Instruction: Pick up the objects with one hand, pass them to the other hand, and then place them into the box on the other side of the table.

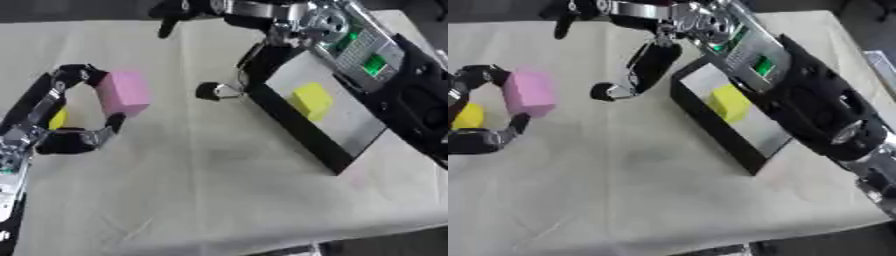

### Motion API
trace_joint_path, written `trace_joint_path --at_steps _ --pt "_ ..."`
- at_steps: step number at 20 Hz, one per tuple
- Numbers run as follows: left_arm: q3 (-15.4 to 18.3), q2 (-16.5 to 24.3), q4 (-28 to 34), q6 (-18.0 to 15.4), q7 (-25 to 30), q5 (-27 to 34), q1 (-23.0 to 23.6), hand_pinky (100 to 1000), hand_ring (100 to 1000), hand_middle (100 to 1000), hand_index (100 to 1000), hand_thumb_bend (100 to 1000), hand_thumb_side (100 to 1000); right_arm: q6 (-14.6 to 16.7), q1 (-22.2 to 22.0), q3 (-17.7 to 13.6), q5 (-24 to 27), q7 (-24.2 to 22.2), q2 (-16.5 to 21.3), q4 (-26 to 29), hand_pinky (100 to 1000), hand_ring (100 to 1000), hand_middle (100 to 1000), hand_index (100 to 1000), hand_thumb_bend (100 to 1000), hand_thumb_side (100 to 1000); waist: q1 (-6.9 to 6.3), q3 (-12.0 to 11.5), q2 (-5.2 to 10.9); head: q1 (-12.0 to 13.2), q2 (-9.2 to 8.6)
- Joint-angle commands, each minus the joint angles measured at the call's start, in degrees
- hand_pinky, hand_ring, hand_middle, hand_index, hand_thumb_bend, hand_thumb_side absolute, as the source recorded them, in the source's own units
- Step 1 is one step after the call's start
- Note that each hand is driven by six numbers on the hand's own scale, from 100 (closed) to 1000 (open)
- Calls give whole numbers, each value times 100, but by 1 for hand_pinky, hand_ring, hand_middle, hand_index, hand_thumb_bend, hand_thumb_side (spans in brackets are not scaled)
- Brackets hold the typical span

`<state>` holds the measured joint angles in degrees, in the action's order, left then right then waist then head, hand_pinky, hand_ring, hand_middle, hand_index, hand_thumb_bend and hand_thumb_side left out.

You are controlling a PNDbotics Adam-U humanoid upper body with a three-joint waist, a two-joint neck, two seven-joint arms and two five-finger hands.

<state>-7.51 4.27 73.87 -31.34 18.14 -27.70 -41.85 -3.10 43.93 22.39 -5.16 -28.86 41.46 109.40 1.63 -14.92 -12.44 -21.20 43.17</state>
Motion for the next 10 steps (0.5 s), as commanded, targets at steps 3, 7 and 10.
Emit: trace_joint_path --at_steps 3,7,10 --pt "20 -168 191 20 -249 -177 -132 780 563 436 473 100 243 -273 172 69 -206 -138 -115 -34 973 1000 791 957 417 151 10 -23 83 -71 0" --pt "29 -295 235 123 -511 -314 -140 775 553 425 475 100 261 -372 216 126 -329 -119 -204 -114 968 1000 766 940 434 153 21 -37 65 -99 7" --pt "-6 -400 243 214 -701 -290 -155 773 545 412 474 100 293 -427 258 187 -419 -57 -262 -190 965 1000 756 937 433 146 24 -57 51 -122 0"
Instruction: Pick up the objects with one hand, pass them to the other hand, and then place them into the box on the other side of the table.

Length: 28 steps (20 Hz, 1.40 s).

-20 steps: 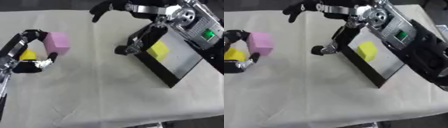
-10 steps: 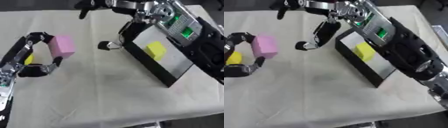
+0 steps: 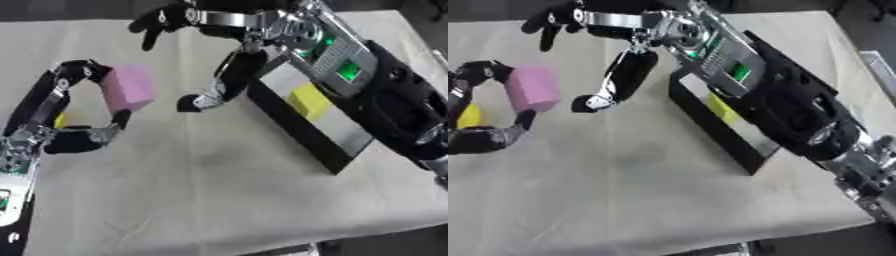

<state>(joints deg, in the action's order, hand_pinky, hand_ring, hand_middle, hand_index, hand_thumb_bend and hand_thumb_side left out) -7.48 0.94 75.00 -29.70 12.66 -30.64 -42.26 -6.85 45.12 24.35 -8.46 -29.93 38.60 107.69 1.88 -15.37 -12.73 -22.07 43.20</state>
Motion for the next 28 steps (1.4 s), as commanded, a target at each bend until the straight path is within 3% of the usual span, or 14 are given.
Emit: trace_joint_path --at_steps 1,12,18,28 --pt "-33 -98 136 57 -196 41 -121 775 546 412 474 100 299 -69 158 7 -113 89 1 -56 964 1000 755 935 431 134 2 -20 73 -50 -9" --pt "-206 -256 174 25 -120 275 -133 777 545 407 470 100 313 -109 260 54 -346 643 -169 -355 984 1000 795 933 442 100 34 -109 4 -158 -43" --pt "-206 -276 224 67 -133 353 -155 776 543 404 467 100 325 -82 250 81 -390 553 -203 -469 982 1000 777 925 437 109 43 -141 -23 -198 -47" --pt "-325 -373 228 -4 -198 475 -220 777 542 402 465 100 334 -147 301 126 -362 470 -345 -792 969 1000 710 886 288 100 55 -170 -74 -249 -51"
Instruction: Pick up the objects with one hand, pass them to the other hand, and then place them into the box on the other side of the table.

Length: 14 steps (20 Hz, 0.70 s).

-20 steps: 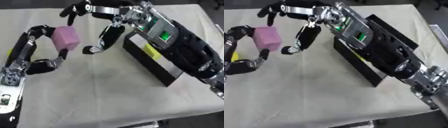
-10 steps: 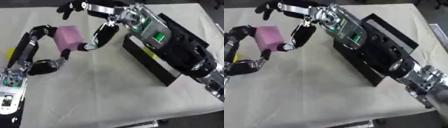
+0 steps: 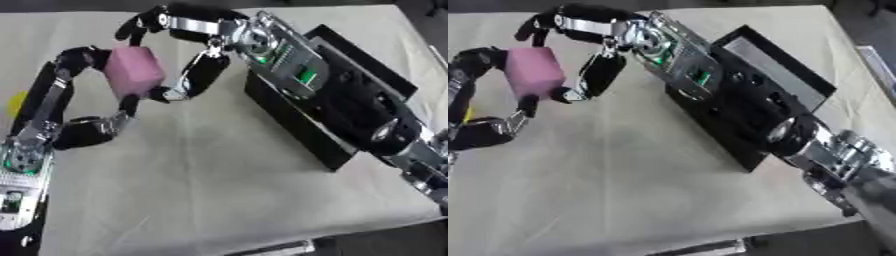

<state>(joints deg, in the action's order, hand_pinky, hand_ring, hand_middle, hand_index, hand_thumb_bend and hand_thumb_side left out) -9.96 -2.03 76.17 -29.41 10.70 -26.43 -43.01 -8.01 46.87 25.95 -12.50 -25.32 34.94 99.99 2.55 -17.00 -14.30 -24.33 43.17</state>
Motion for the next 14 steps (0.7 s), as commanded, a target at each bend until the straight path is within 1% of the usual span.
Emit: trace_joint_path --at_steps 1,3,5,7,8,11,12,14 --pt "-88 -88 102 -36 9 50 -151 776 542 402 465 100 334 -59 140 -35 86 31 8 -30 969 1000 705 882 269 100 -11 -6 76 -24 -54" --pt "-107 -110 82 -38 34 40 -166 776 542 402 465 100 335 -116 158 -31 169 72 -11 -44 967 995 688 875 229 100 -8 0 64 -22 -65" --pt "-120 -136 70 -43 52 37 -185 776 542 402 465 100 338 -178 174 -26 255 109 -34 -57 966 990 679 871 210 100 -4 10 51 -24 -73" --pt "-130 -158 69 -50 63 37 -198 776 542 401 464 100 340 -222 185 -17 311 130 -52 -72 963 975 652 856 188 100 1 19 36 -22 -69" --pt "-135 -165 68 -53 70 43 -203 776 542 401 464 100 339 -238 188 -13 336 135 -60 -82 964 965 627 841 162 100 2 22 27 -19 -70" --pt "-141 -172 65 -48 87 28 -208 776 543 402 466 100 336 -281 190 -18 445 177 -84 -119 959 903 519 751 100 100 2 29 10 -14 -60" --pt "-139 -173 58 -38 95 12 -207 776 544 403 467 100 335 -299 189 -25 516 216 -92 -127 954 880 482 715 100 100 3 31 6 -11 -58" --pt "-133 -173 36 -12 109 -25 -200 777 545 404 470 100 337 -341 188 -34 683 306 -95 -129 951 860 449 664 146 100 3 36 2 -7 -55"
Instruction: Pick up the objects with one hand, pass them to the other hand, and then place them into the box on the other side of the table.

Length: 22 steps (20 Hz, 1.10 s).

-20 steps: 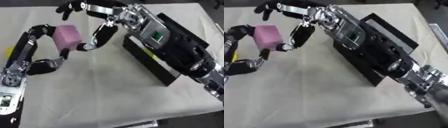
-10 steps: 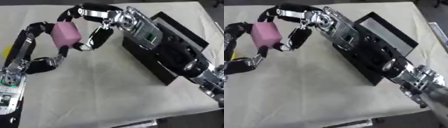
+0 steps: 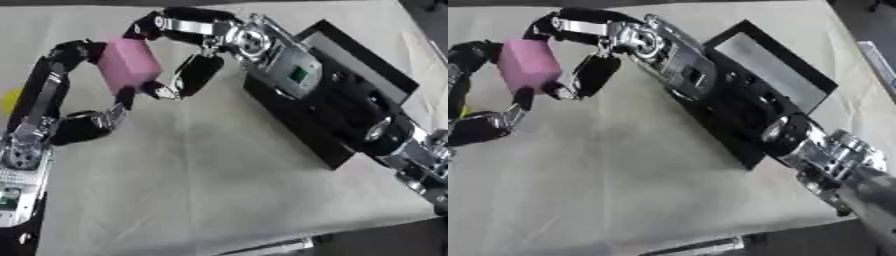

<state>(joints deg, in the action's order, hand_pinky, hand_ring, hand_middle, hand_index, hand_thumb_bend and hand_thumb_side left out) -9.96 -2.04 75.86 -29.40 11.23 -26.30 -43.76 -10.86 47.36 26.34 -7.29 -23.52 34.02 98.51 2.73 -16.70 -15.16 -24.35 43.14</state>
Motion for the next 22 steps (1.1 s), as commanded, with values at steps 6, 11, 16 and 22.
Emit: trace_joint_path --at_steps 6,11,16,22 --pt "-73 -181 -18 189 124 -113 -99 787 561 430 511 100 305 -97 120 -81 590 363 2 70 946 839 385 552 300 100 -11 8 87 -10 -59" --pt "-7 -174 -47 385 128 -278 -70 806 613 500 612 100 194 -73 95 -79 779 314 20 85 946 830 353 509 361 123 -17 0 96 -15 -76" --pt "81 -147 -14 367 102 -499 -54 860 761 668 816 196 281 -4 69 -107 779 213 50 67 940 819 341 496 398 158 -25 -6 111 -21 -88" --pt "202 -106 -15 315 -179 -960 -5 881 815 733 891 523 587 54 23 -158 695 214 112 31 931 807 332 487 433 189 -35 -12 131 -45 -77"
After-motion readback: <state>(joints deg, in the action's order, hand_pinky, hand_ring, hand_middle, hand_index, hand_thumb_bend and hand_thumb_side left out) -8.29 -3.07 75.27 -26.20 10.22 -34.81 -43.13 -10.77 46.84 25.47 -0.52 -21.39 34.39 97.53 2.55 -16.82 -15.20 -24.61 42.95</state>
